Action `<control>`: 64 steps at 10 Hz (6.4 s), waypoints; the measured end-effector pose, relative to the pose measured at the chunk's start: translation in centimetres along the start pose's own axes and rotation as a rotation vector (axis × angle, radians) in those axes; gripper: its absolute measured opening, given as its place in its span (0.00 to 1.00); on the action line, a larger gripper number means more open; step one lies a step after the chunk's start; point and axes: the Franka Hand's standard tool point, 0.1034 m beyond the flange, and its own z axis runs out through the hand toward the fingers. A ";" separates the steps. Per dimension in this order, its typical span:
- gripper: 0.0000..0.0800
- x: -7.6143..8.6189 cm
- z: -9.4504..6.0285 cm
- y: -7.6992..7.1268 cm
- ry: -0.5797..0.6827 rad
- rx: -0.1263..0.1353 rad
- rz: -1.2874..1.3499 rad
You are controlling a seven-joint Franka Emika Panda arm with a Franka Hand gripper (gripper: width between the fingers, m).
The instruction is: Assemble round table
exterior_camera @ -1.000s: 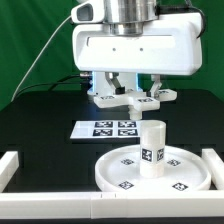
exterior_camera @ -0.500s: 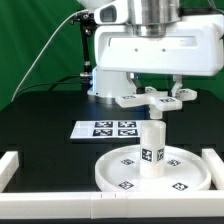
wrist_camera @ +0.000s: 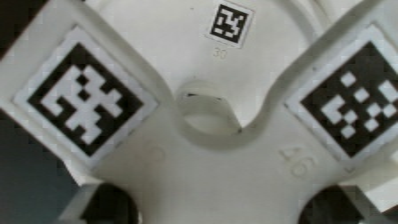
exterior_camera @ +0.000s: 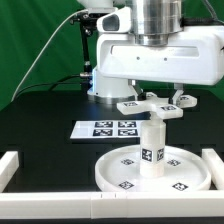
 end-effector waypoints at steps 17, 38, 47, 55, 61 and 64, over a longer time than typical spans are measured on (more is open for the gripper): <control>0.55 0.4 1.3 0.3 0.007 0.010 0.004; 0.81 0.6 0.4 -0.4 0.001 0.092 0.584; 0.81 0.1 -0.1 -0.9 0.069 0.066 -0.297; 0.81 0.7 1.9 0.4 0.085 -0.009 -0.633; 0.55 0.7 2.0 0.4 0.087 -0.009 -0.622; 0.55 0.6 2.0 0.3 0.116 0.011 -0.355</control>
Offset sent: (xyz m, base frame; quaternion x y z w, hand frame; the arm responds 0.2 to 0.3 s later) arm -0.0001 -0.0030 -0.0109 -0.0068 -0.0213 0.0102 0.9997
